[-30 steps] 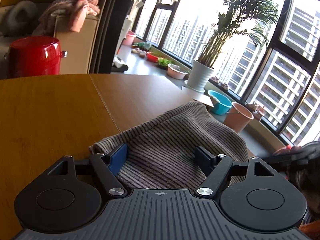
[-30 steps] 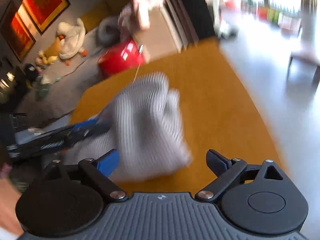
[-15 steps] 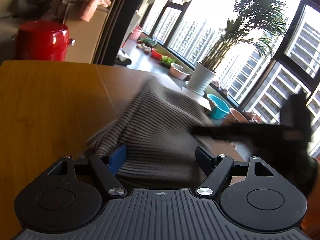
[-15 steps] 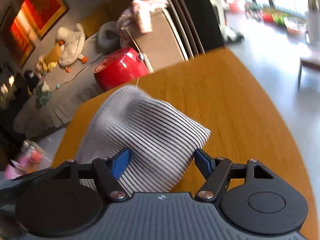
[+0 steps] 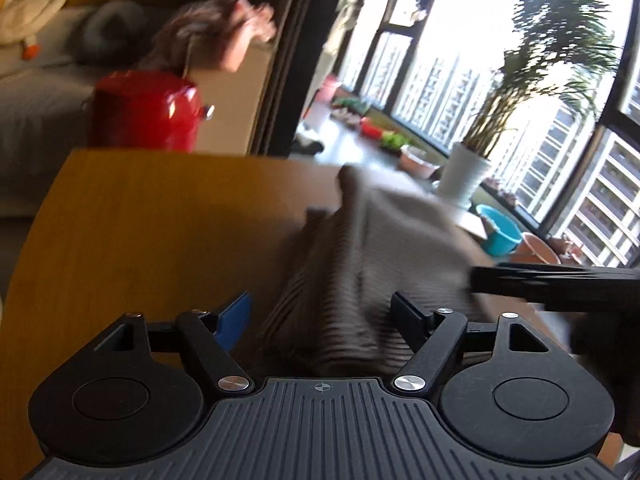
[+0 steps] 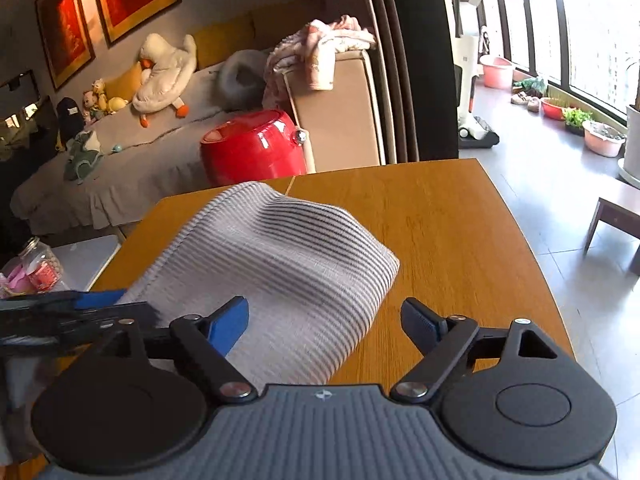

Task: Fold clothes
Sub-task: 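Release the hem and press the folded sweater with the right gripper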

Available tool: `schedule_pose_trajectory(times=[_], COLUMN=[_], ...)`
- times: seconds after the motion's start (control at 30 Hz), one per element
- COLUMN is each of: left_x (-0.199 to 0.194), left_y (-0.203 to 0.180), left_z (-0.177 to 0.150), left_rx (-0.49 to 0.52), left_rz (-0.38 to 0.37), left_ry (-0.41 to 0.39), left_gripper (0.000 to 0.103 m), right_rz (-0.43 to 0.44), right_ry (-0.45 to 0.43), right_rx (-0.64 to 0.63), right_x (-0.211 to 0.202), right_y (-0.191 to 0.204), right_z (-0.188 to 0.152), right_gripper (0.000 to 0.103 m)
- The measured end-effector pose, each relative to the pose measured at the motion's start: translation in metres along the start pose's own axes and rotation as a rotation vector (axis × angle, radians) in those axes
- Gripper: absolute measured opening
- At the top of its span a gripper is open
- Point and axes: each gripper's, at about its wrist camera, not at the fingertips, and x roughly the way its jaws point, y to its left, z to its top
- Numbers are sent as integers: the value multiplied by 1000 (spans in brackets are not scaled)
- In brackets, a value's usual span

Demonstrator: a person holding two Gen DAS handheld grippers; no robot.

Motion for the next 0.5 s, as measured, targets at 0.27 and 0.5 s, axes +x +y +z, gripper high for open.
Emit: schedule_pose_trajectory(times=[0.27,0.5], left_x=[3,1], left_y=[4,-8], left_z=[-7,-13], left_rx=[-73,-113], left_rz=[-64,-132], left_ry=[40,94], left_gripper=[75,74], right_rz=[106,23], right_ry=[50,9], right_rx=[-17,-83], right_x=[-6,19], right_y=[19,11], right_z=[-21,-6], right_gripper=[57,61])
